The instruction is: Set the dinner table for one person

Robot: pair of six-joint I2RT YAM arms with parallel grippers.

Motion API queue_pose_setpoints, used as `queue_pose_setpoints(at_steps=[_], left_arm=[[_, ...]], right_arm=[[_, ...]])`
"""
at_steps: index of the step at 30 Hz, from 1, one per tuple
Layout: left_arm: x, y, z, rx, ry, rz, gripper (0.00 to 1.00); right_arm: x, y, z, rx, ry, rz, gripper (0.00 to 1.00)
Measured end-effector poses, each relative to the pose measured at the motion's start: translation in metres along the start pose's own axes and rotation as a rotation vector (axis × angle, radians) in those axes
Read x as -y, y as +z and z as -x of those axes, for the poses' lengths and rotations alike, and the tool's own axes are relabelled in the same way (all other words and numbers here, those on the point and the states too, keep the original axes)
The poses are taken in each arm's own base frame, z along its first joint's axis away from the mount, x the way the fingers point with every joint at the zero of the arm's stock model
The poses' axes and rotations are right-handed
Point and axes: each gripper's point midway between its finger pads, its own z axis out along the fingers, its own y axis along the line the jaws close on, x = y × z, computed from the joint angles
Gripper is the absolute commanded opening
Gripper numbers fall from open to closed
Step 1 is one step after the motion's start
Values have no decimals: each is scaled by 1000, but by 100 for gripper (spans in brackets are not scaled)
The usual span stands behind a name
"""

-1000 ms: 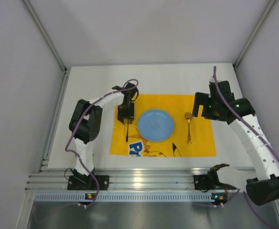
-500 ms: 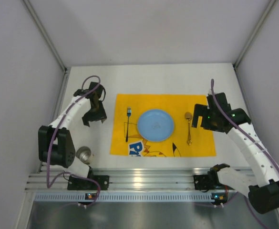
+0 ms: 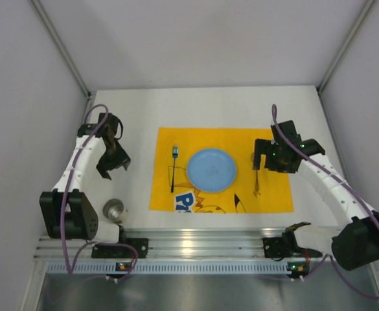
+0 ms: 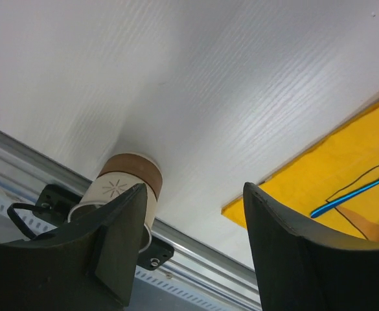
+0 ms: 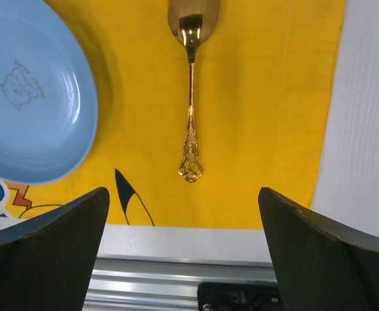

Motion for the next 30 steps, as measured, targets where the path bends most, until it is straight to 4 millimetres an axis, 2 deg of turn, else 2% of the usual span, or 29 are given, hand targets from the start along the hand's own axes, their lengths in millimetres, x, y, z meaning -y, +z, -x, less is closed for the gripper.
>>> queue_pose_setpoints(at_steps=[3, 8, 13, 18, 26, 30], left_arm=[[-4, -23, 1, 31, -64, -21, 70], [-12, -38, -15, 21, -149, -51, 71], [-20, -26, -52, -78, -200, -44, 71], [-31, -18, -78, -131, -226, -27, 71], [-39, -7, -96, -160, -245, -1, 69], [-42, 3, -96, -156, -241, 25, 61]], right_arm=[[-3, 7, 1, -14, -5, 10, 100], [-8, 17, 4, -24, -15, 21, 100], [-9, 27, 3, -51, -30, 19, 100], [-12, 31, 10, -57, -48, 22, 100], [-15, 35, 15, -60, -57, 24, 100], [-15, 36, 13, -66, -58, 24, 100]])
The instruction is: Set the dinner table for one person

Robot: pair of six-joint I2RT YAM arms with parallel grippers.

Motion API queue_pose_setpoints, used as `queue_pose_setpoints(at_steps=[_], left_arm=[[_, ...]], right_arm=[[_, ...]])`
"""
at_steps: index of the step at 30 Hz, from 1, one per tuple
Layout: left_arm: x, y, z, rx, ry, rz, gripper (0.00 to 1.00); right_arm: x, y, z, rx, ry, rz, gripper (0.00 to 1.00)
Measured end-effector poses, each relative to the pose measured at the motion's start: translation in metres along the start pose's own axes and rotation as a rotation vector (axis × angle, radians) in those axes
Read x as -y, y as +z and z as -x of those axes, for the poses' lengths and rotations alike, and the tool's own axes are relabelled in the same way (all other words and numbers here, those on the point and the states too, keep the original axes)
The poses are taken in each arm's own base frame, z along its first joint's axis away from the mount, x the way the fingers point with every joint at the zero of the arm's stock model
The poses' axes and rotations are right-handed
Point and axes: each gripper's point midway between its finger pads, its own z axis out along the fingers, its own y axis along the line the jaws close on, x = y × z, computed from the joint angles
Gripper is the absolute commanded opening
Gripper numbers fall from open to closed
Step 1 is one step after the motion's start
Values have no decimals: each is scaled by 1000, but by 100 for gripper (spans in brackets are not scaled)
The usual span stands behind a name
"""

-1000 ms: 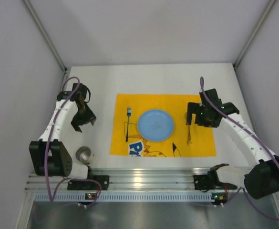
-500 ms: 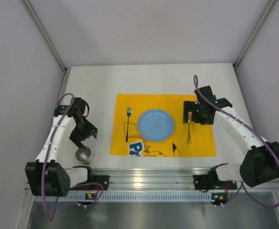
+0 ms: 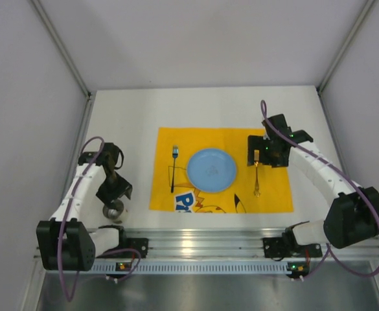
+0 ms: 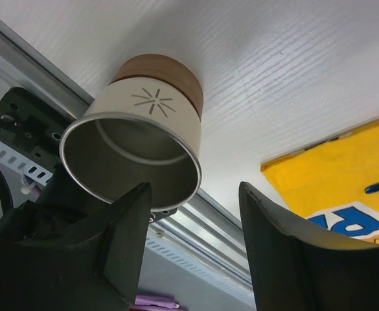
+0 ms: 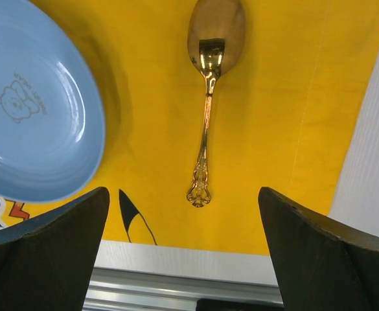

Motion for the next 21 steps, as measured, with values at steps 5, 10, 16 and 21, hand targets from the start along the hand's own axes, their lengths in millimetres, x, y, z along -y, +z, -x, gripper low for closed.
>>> queue_pose_setpoints(at_steps=[5, 10, 16, 21], left_arm=[[1, 21, 3, 5, 14, 34, 26], [7, 32, 12, 24, 54, 47, 0], [45, 8, 32, 109, 133, -19, 0], [116, -40, 54, 210, 191, -175, 0]], right_arm=[[-1, -3, 5, 8, 2, 1, 100], [-3, -10, 19, 39, -1, 7, 100], [-8, -19, 32, 59, -4, 25, 100], [-44, -28, 36, 54, -24, 211, 100]])
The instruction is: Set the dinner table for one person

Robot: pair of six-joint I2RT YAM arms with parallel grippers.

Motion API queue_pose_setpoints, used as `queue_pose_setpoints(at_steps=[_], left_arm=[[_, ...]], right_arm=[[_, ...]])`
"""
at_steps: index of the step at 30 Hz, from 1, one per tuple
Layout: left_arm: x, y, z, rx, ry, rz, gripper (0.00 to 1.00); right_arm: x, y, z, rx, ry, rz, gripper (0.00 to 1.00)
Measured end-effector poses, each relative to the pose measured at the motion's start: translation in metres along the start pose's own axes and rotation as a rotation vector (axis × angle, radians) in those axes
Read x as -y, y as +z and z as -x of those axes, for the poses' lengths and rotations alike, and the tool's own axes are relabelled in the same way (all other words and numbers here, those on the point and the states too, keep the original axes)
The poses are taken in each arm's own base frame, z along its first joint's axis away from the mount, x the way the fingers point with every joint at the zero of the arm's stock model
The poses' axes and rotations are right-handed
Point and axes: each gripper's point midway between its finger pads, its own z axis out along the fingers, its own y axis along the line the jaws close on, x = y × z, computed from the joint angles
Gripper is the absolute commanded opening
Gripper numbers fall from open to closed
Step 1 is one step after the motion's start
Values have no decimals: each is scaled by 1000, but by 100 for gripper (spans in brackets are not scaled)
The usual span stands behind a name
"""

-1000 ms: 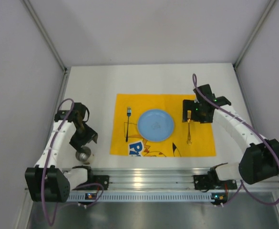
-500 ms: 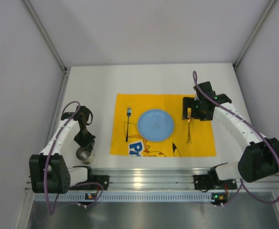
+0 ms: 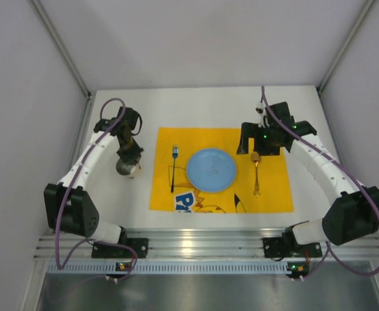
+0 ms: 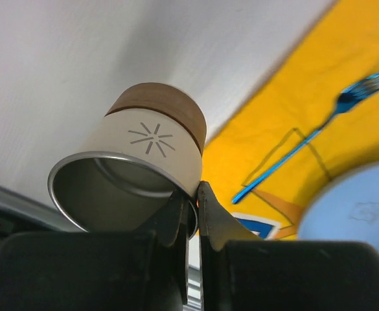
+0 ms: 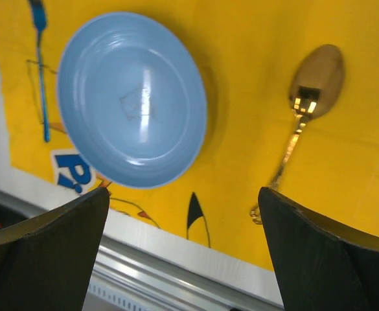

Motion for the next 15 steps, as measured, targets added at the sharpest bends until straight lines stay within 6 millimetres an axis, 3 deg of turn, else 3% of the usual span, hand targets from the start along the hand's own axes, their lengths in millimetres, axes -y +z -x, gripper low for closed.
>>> queue_pose_setpoints(at_steps=[3, 8, 11, 15], left_arm=[[46, -9, 14, 19, 3, -75, 0], [114, -14, 17, -39, -118, -259, 0], [153, -19, 16, -106, -262, -422, 0], [193, -25, 17, -177, -433, -565, 0]], right_arm=[[-32, -4, 1, -3, -30, 122, 100], [-88, -22, 20, 64, -66, 266, 100], [-102, -28, 32, 101, -47, 294, 100], [-98, -24, 37, 114, 9, 257, 100]])
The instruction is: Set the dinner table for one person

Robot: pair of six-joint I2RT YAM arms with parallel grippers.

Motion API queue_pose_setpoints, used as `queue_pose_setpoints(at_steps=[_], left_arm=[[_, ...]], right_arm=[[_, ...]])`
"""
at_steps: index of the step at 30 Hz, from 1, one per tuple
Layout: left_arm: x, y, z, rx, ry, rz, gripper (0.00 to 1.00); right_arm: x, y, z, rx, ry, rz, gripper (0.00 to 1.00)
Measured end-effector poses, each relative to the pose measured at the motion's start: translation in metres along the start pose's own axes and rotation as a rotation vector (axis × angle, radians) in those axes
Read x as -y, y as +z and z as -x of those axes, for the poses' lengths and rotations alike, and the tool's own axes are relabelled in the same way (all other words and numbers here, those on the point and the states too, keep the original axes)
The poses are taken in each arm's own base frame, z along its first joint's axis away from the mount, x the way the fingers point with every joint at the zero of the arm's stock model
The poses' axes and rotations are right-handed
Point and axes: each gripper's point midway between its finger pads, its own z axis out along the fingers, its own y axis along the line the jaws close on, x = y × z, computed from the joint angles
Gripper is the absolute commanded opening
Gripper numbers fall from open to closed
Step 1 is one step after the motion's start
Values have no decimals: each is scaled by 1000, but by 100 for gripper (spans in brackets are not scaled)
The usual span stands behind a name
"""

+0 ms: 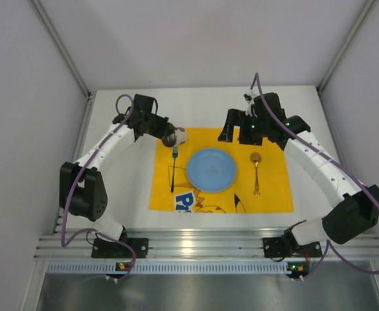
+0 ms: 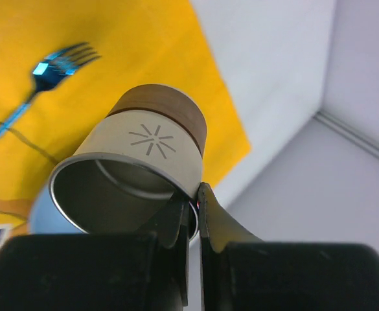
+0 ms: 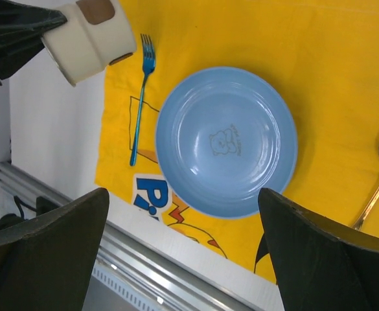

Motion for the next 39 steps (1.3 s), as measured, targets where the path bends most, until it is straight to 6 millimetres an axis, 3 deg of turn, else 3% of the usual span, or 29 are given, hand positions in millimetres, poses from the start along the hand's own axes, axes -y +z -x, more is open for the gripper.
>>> queue_pose_setpoints(at_steps=[7, 12, 19, 26, 32, 38, 39], left_arm=[[81, 9, -31, -96, -248, -262, 0], [117, 18, -61, -171, -325, -311, 0], [147, 2, -103, -251, -346, -356, 0], [162, -15, -127, -296, -328, -384, 0], [162, -19, -137, -320, -317, -376, 0], [160, -24, -153, -368, -312, -363, 0], [161, -25, -155, -371, -313, -367, 0]], right_arm=[[6, 2, 9, 55, 14, -88, 100], [-4, -3, 34, 161, -23, -164, 98], [-21, -9, 70, 303, -90, -267, 95], [-15, 6, 74, 326, -140, -382, 89], [7, 12, 77, 345, -166, -512, 72], [2, 3, 82, 382, -243, -586, 31], [3, 1, 81, 381, -262, -605, 18]])
